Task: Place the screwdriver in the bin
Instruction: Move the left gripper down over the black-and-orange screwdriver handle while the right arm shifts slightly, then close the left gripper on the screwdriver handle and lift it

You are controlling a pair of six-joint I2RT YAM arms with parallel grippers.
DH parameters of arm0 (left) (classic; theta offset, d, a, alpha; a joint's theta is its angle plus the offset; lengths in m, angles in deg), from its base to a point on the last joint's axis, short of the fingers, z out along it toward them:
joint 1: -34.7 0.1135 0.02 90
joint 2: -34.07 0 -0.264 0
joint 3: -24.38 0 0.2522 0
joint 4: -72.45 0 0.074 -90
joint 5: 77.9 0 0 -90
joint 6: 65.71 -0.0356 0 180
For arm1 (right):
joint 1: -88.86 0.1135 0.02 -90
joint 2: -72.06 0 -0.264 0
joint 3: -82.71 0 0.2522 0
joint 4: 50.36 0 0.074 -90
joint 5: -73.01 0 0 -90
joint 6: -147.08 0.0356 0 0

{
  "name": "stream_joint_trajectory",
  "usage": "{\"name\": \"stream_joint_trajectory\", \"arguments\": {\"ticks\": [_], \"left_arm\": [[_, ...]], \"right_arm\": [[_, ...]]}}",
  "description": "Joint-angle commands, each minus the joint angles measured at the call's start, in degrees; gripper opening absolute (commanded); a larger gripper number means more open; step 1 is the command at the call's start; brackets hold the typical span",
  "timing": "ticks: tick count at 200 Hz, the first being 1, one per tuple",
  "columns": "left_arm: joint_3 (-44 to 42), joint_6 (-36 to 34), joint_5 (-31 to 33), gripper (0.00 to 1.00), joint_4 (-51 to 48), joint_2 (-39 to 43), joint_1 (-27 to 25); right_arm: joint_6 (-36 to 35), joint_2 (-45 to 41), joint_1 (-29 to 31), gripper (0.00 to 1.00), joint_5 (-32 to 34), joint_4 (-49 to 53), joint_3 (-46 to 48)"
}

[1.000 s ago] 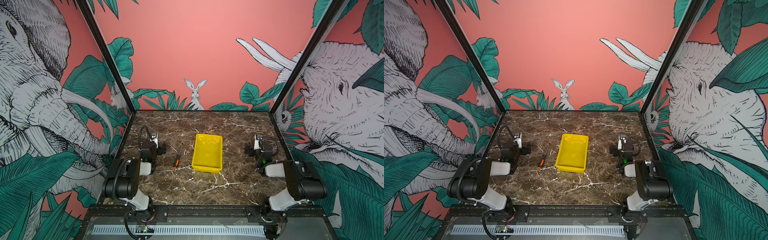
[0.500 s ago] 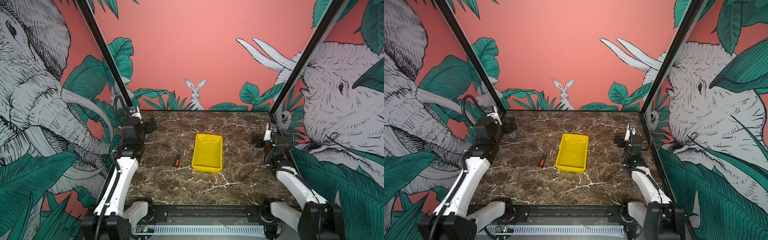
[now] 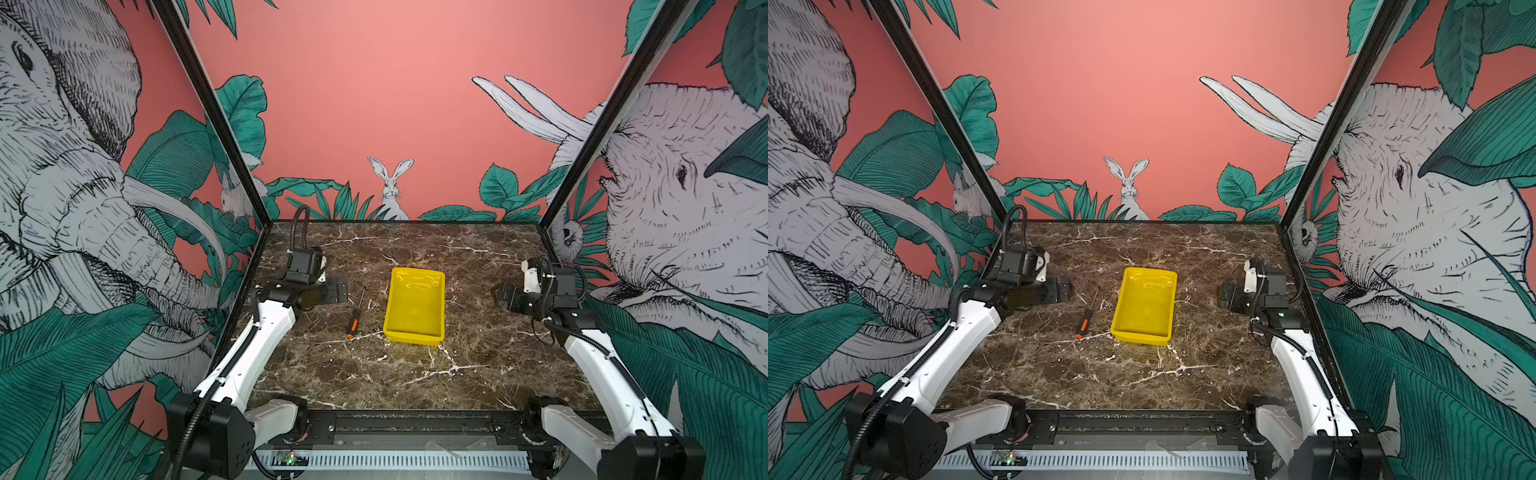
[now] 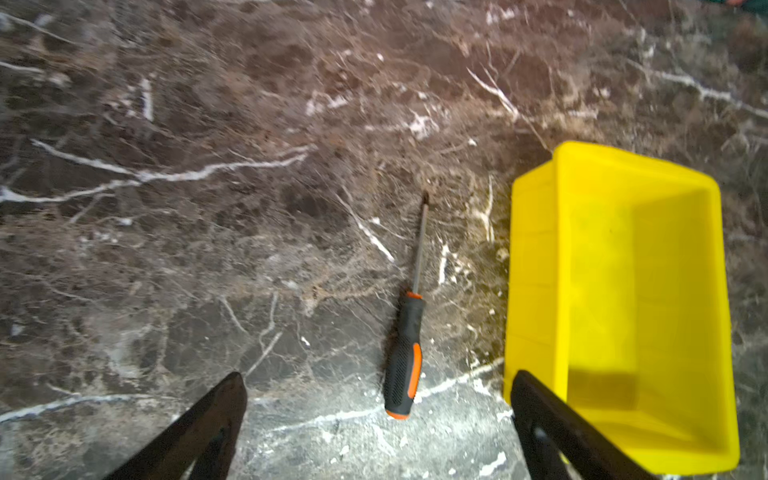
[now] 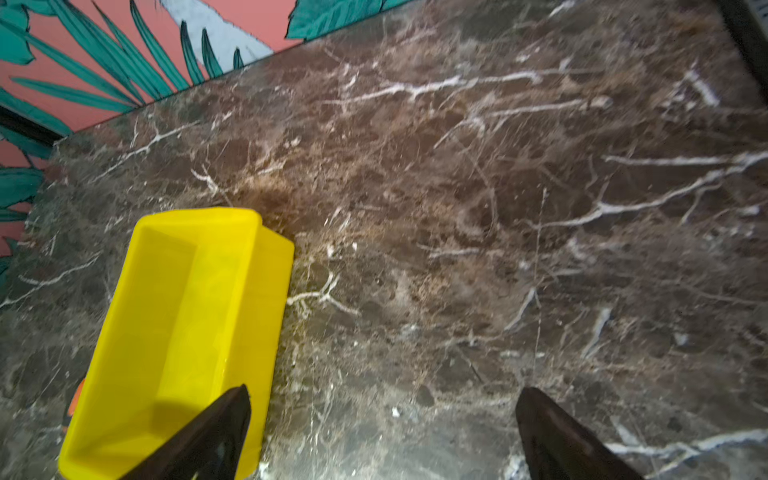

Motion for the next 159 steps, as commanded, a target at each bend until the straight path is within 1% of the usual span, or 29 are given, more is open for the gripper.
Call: {"name": "stream_joint_trajectory", "arguments": {"ticks": [1,15,32,44,63,80,91,108,124,145,159], "left_arm": [[-3.1,3.1,-1.0,1.00,-2.8,-1.3,-0.7],[-5.0,3.9,-2.6,1.00,-0.6,-2.7,-1.8],[-5.0,3.7,-1.7,1.00,-0.2,-5.4,-4.3],[-4.4,3.7,-0.2,1.00,-1.1,-7.8,-5.6],[-3.8,2.9,0.6,0.99,-1.0,-11.1,-6.7],[-3.0,2.5,1.4,0.97,-1.4,-13.6,-7.9],[-2.9,2.8,2.3,0.94,-1.6,-15.1,-8.6],[-3.2,3.6,1.9,0.88,-0.3,-17.0,-9.7],[-3.8,4.4,1.9,0.84,1.7,-18.2,-10.4],[-4.3,5.0,3.0,0.80,3.1,-19.7,-10.7],[-4.5,5.1,3.4,0.75,4.1,-20.5,-10.9]], "right_arm": [[-2.0,-2.8,0.5,0.99,-4.5,6.4,-1.0],[-3.4,-3.9,0.5,0.99,-7.8,10.5,-2.0],[-3.2,-5.7,0.5,0.99,-12.4,13.4,-1.7],[-2.8,-6.7,0.5,0.99,-13.3,16.3,-1.7],[-4.2,-7.6,0.5,0.99,-14.8,20.9,-1.7],[-4.0,-9.9,0.5,0.99,-15.3,21.9,0.1],[-3.3,-11.7,0.5,0.99,-14.8,21.4,1.4],[-2.8,-13.4,0.5,0.99,-13.5,20.4,1.9],[-2.5,-13.2,0.5,0.99,-12.7,20.0,2.2],[-2.1,-12.4,0.4,0.99,-14.3,19.0,2.9],[-2.2,-12.3,0.4,0.99,-14.2,19.1,2.9]]}}
